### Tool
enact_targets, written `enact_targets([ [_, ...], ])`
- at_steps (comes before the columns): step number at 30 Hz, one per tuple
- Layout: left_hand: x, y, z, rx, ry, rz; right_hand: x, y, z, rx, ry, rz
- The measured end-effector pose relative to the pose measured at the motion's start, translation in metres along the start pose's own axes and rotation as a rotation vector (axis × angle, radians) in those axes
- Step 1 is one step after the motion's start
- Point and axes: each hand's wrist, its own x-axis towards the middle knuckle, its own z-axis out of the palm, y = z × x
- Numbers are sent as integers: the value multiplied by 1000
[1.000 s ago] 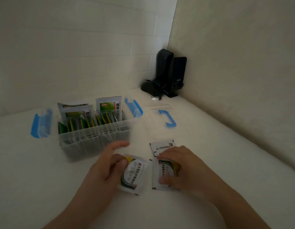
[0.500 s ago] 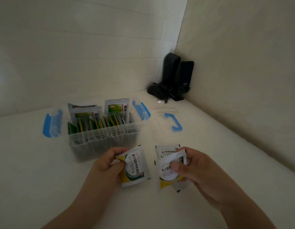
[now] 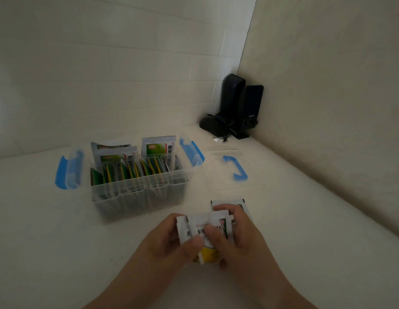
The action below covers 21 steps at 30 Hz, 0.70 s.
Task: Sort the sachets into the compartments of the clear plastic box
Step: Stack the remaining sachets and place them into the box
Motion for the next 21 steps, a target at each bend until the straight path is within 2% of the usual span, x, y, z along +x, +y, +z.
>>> enact_targets([
  [4, 1, -9, -3, 253, 54, 51, 0, -5, -4, -211, -50, -75],
  [6, 3, -12, -6, 244, 98, 55, 4, -6, -13, -233, -29, -72],
  [9, 6, -12, -11, 212, 148, 80, 10, 1, -37, -302, 99, -86],
  [13, 8, -10, -15, 191, 158, 90, 12, 11, -51, -552, -70, 4],
  [15, 7, -10, -14, 179, 139, 109, 12, 15, -47, -571, -130, 33],
  [21, 7, -18, -11, 243, 88, 114, 14, 11, -44, -448, -121, 31],
])
